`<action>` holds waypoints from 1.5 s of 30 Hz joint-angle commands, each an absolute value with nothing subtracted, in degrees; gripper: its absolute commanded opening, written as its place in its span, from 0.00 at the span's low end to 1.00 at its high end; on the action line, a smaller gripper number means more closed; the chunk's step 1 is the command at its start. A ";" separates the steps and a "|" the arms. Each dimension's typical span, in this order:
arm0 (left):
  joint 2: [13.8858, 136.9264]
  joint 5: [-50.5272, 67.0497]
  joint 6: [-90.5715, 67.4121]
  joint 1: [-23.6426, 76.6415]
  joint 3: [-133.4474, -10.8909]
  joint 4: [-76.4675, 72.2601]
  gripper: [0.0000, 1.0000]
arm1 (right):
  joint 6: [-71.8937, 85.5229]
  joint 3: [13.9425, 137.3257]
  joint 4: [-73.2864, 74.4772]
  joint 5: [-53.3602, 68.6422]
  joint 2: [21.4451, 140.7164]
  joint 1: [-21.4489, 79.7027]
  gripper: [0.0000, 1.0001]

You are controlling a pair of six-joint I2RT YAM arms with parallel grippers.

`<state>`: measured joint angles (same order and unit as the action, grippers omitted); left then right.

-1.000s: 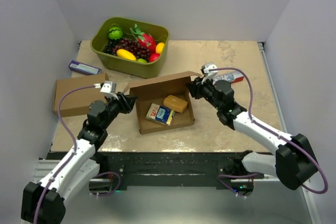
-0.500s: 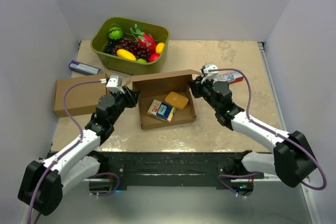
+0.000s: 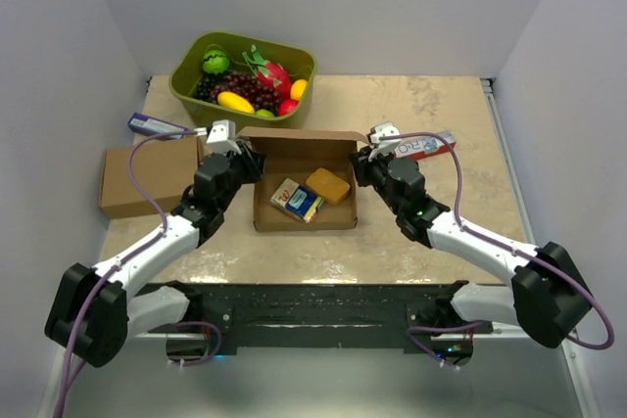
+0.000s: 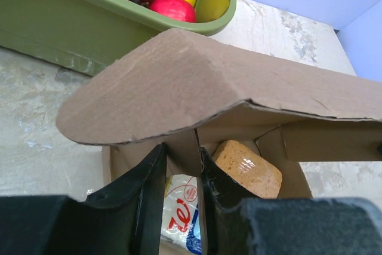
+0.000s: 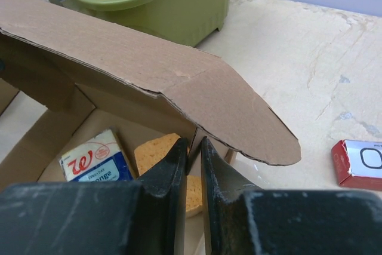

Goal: Fold the paper box

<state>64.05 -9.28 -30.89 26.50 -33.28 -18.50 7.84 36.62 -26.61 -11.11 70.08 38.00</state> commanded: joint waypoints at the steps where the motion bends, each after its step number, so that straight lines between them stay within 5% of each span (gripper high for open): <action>1: 64.34 -2.64 -32.44 29.00 -35.78 -20.39 0.04 | 8.17 36.12 -24.88 -7.90 70.84 40.43 0.05; 9: 60.21 -5.45 -27.95 29.44 -23.83 -20.74 0.04 | 8.96 32.61 -23.91 -10.11 68.12 40.52 0.06; 13: 58.45 -8.34 -27.69 30.06 -21.54 -18.11 0.04 | 10.10 31.38 -21.11 -10.02 66.01 40.43 0.15; 24: 57.13 -9.05 -26.98 30.50 -19.25 -18.19 0.04 | 17.14 34.53 -0.21 -5.89 52.14 40.61 0.78; 33: 56.69 -8.35 -26.37 30.59 -18.81 -19.07 0.04 | 21.09 48.06 15.28 -8.00 42.80 40.69 0.72; 39: 55.29 -7.65 -26.28 30.59 -18.63 -18.20 0.09 | 21.27 60.63 10.57 -5.20 55.00 40.61 0.67; 45: 48.62 -7.91 -27.24 30.59 -18.46 -11.44 0.45 | 19.86 70.47 3.43 -2.46 75.30 40.61 0.64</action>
<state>53.74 -7.57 -27.09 30.22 -18.83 -14.44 20.32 66.48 7.35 -5.10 63.20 40.47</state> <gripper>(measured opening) 0.366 0.653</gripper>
